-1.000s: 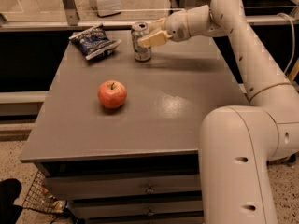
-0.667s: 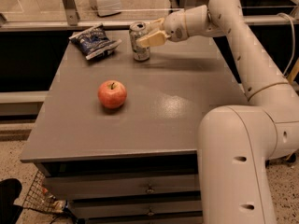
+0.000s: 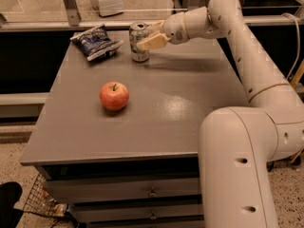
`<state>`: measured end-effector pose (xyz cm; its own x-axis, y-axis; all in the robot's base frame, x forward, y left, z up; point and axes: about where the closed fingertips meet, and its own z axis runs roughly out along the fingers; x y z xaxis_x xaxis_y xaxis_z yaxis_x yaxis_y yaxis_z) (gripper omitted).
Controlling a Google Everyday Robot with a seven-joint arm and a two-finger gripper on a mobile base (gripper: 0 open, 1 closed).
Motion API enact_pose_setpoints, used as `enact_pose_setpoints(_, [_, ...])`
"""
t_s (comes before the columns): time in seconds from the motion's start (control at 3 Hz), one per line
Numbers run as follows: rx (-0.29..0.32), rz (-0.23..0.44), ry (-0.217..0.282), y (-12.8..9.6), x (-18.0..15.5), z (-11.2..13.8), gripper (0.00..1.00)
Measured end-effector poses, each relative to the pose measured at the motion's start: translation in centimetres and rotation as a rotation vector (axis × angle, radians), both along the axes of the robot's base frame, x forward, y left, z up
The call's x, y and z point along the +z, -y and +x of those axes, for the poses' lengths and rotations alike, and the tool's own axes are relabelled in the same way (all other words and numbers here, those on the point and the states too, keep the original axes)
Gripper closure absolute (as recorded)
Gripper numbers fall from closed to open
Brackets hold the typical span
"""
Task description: Move 7up can near blue chip bag
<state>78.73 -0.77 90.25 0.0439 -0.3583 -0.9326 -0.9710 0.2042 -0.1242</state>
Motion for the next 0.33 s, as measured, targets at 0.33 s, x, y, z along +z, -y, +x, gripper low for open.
enact_pose_setpoints(0.33, [0.004,0.000,-0.003,-0.34,-0.16,0.02,0.00])
